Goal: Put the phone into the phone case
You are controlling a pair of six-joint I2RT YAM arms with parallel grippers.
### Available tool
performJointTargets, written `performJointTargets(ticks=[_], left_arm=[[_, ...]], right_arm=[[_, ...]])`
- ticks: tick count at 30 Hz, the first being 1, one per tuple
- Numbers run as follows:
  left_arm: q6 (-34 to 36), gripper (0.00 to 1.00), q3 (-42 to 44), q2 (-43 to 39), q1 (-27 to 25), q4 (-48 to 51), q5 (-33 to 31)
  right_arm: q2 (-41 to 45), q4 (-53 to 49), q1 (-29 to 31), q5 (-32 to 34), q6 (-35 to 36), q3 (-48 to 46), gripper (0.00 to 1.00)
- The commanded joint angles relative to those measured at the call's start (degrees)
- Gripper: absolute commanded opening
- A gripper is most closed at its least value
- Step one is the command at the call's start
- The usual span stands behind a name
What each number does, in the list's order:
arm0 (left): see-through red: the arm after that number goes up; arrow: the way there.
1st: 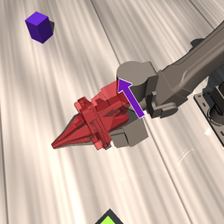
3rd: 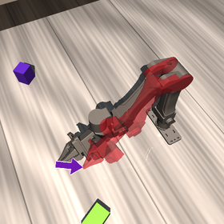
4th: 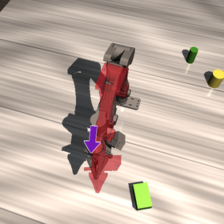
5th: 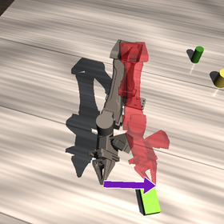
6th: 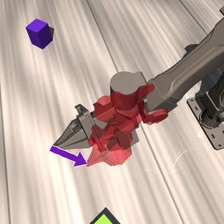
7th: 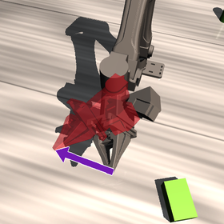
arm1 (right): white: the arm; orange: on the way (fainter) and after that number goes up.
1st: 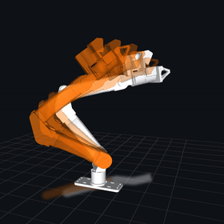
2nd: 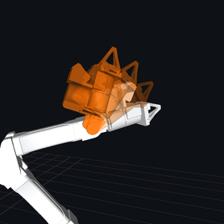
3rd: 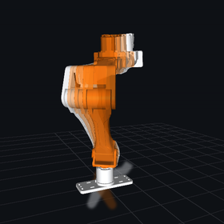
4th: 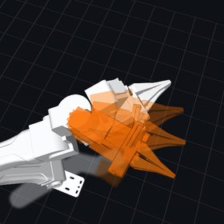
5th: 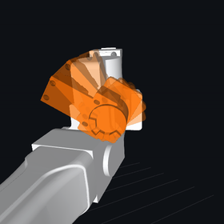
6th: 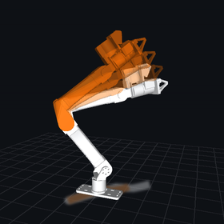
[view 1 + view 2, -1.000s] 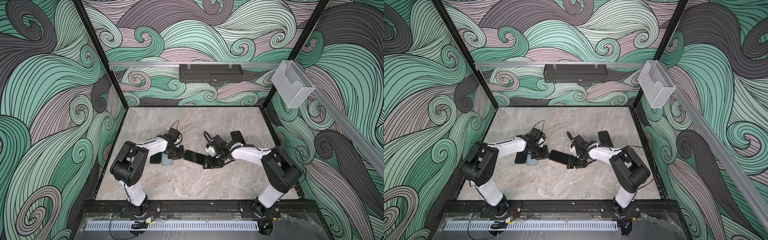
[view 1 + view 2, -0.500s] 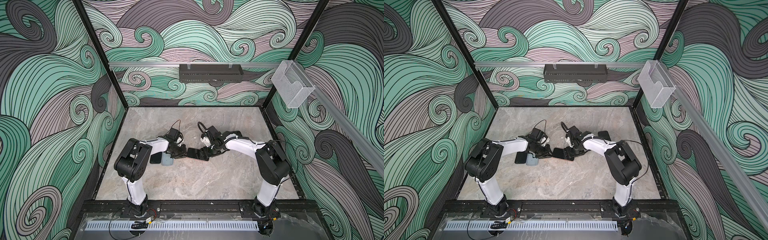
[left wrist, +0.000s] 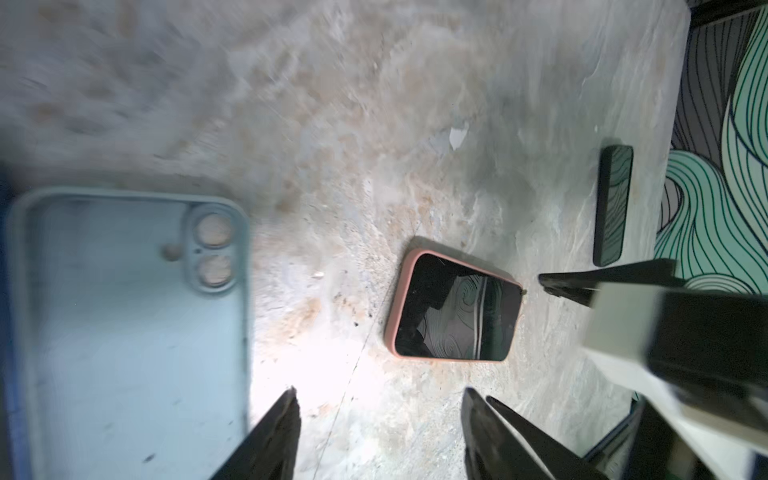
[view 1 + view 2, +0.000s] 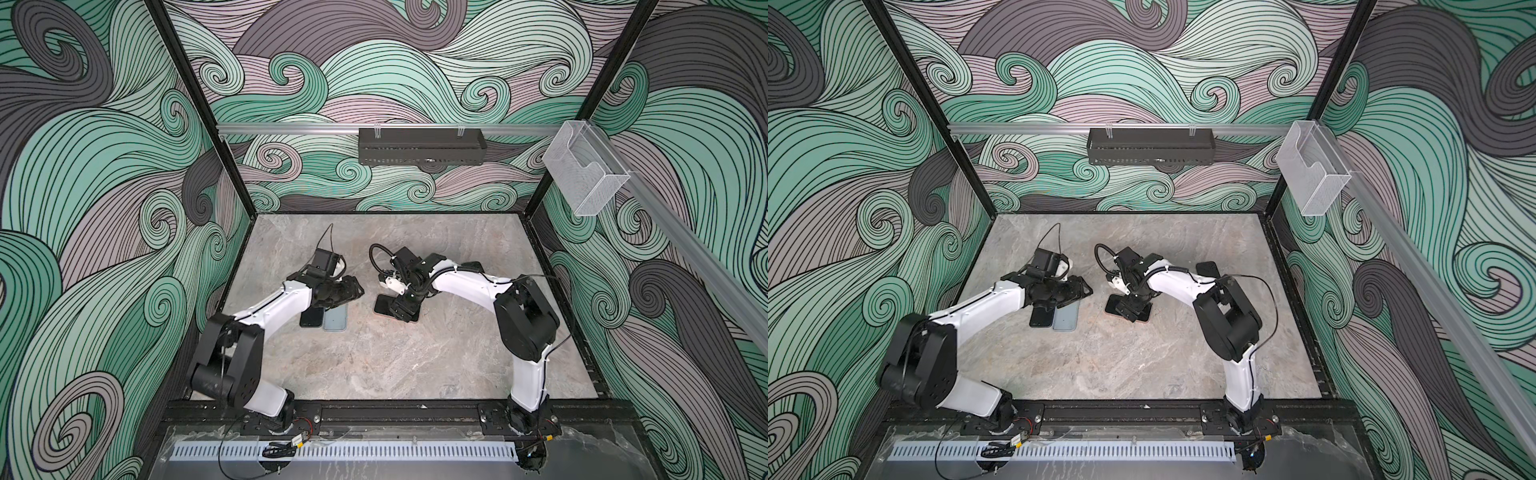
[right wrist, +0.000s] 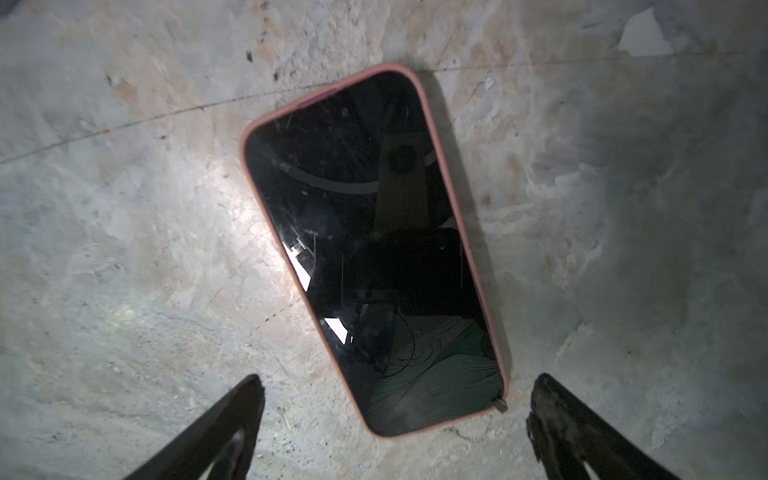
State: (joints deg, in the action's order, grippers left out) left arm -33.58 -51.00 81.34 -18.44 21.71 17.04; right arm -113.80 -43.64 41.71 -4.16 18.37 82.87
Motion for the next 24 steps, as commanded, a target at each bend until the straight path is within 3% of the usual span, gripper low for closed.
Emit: performJointTargets(ticks=[1,7,13,19,24], left_arm=[[1.57,0.64,0.87,-5.07,1.04,9.27,-7.35],[0.49,0.64,2.97,-10.6,2.12,15.47,-12.69],[-1.31,0.64,5.67,-15.91,3.13,16.06,-16.32],[-2.1,0.63,6.85,-18.7,3.56,16.16,-19.74],[-1.97,0.63,7.8,-19.12,3.83,15.65,-19.64]], right_arm=[[-2.77,-1.09,-0.14,-1.65,5.57,2.34,0.99],[-6.12,-1.09,-0.01,-4.16,6.24,4.05,0.99],[-7.91,-0.86,0.21,-1.35,4.9,4.13,0.92],[-7.0,-0.72,0.22,5.45,0.87,2.23,0.72],[-5.53,-0.57,-2.33,10.58,-6.66,-0.49,0.56]])
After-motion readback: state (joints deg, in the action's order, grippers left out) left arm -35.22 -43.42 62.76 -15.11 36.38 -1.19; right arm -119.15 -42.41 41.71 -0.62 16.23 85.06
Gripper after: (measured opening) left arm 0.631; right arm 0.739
